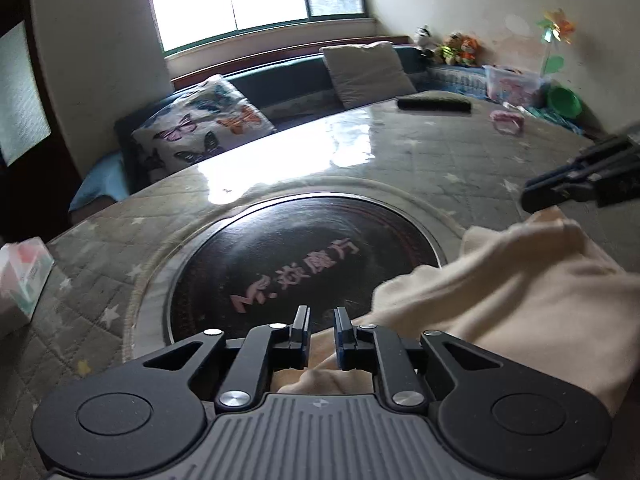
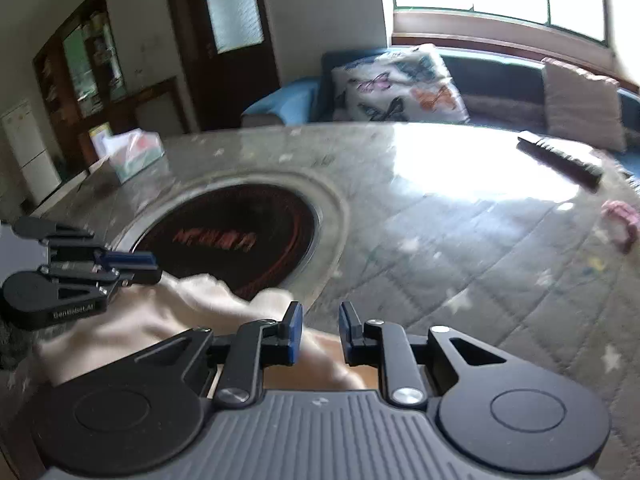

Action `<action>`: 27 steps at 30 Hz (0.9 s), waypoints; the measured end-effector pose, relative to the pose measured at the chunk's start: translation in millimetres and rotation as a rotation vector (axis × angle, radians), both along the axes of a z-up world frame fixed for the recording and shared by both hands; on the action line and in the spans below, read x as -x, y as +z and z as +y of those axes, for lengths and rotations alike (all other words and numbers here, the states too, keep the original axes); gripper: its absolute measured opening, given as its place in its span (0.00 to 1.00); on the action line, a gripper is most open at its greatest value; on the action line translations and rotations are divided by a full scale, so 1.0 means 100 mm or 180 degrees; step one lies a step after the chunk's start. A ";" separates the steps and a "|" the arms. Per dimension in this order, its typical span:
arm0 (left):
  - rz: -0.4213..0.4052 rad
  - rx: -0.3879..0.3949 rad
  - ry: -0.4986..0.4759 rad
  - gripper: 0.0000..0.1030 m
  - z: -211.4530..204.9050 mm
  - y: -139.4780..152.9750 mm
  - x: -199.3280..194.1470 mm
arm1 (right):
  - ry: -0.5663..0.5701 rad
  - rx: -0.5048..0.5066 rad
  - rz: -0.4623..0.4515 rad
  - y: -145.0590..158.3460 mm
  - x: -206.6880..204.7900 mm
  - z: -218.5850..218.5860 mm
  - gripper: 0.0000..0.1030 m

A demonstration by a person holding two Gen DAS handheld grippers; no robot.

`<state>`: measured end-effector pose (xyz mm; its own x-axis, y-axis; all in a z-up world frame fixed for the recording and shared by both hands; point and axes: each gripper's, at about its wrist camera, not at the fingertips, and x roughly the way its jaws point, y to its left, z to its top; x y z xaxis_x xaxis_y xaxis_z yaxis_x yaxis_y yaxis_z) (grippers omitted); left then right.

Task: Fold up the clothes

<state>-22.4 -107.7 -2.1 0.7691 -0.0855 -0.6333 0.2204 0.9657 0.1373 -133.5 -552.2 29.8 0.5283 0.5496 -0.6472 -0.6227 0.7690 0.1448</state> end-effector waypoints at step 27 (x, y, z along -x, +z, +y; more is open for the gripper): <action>0.0506 0.0474 -0.0059 0.13 -0.44 -0.04 -0.29 | 0.0312 0.0152 -0.0062 0.01 0.25 0.19 0.17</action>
<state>6.2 -152.2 -6.3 0.6580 -0.2003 -0.7259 0.2459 0.9683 -0.0444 -158.1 -533.5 30.3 0.4861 0.5680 -0.6641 -0.6976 0.7099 0.0966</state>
